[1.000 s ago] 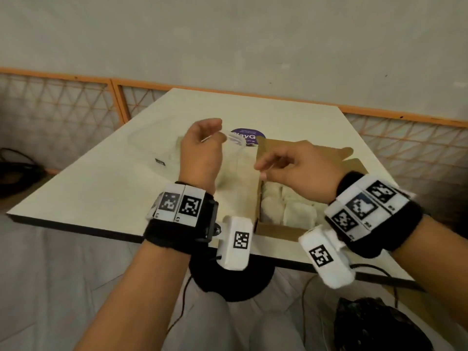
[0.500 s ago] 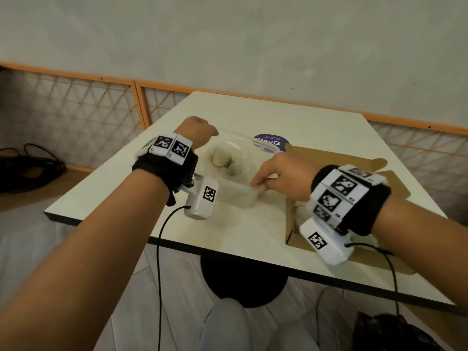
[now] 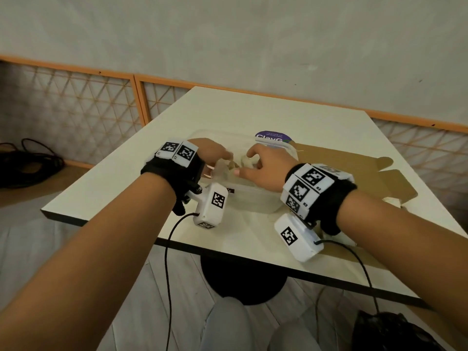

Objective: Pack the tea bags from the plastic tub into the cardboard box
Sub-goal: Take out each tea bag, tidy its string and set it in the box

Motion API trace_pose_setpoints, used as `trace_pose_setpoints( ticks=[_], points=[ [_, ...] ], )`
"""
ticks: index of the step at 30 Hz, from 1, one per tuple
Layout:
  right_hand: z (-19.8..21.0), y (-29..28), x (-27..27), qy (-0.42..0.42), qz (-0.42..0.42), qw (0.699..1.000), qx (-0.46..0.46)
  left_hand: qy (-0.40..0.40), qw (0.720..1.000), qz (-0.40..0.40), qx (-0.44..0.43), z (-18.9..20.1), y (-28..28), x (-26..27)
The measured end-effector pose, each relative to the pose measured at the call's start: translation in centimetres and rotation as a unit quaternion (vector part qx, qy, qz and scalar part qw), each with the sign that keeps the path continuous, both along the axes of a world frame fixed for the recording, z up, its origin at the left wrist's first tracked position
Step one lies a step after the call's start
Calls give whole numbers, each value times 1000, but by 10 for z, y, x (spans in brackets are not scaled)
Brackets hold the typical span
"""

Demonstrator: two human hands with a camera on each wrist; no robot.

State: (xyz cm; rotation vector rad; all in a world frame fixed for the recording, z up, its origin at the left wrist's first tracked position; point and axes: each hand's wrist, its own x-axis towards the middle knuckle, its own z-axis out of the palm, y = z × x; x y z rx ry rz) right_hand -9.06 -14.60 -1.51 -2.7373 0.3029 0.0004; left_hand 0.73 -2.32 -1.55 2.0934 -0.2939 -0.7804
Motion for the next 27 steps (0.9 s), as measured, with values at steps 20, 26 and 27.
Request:
trace_pose_setpoints(
  ticks=[20, 26, 27],
  points=[
    [4, -16, 4, -39, -20, 990, 134, 141, 958, -64, -243, -11, 2, 3],
    [8, -21, 13, -57, -31, 985, 159, 107, 966, -74, -223, -10, 2, 2],
    [7, -24, 15, -58, -40, 982, 177, 103, 968, -71, -219, -10, 2, 2]
  ],
)
